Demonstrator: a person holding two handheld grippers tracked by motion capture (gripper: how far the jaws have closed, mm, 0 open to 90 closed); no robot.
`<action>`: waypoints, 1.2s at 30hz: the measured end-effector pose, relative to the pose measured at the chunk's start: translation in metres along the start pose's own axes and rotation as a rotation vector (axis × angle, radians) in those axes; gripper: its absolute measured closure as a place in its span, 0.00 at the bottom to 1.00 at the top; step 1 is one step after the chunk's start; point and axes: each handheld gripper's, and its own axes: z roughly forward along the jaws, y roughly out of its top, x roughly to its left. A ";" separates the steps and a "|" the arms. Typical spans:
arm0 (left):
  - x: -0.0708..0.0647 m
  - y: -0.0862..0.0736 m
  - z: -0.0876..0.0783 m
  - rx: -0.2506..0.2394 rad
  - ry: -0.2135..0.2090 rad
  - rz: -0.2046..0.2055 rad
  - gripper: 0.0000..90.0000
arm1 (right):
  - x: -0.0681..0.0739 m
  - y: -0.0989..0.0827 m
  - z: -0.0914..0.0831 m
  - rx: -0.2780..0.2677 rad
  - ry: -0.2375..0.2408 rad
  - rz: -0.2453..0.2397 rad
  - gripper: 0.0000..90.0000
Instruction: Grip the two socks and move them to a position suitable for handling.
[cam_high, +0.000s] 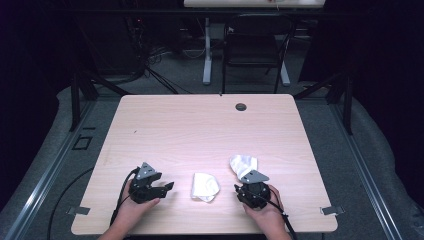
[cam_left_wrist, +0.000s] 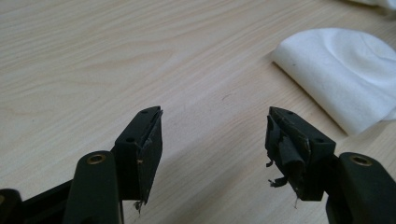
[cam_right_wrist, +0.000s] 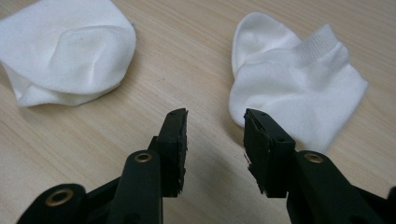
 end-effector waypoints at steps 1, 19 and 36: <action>0.000 0.000 0.000 -0.005 -0.009 -0.001 0.41 | 0.000 -0.001 0.000 -0.004 0.011 0.009 0.69; -0.012 0.000 -0.010 -0.024 0.014 0.040 0.52 | 0.002 0.001 -0.008 -0.130 0.188 0.170 0.62; -0.045 0.027 0.009 0.020 -0.044 0.080 0.55 | -0.003 -0.001 -0.008 -0.114 0.172 0.176 0.57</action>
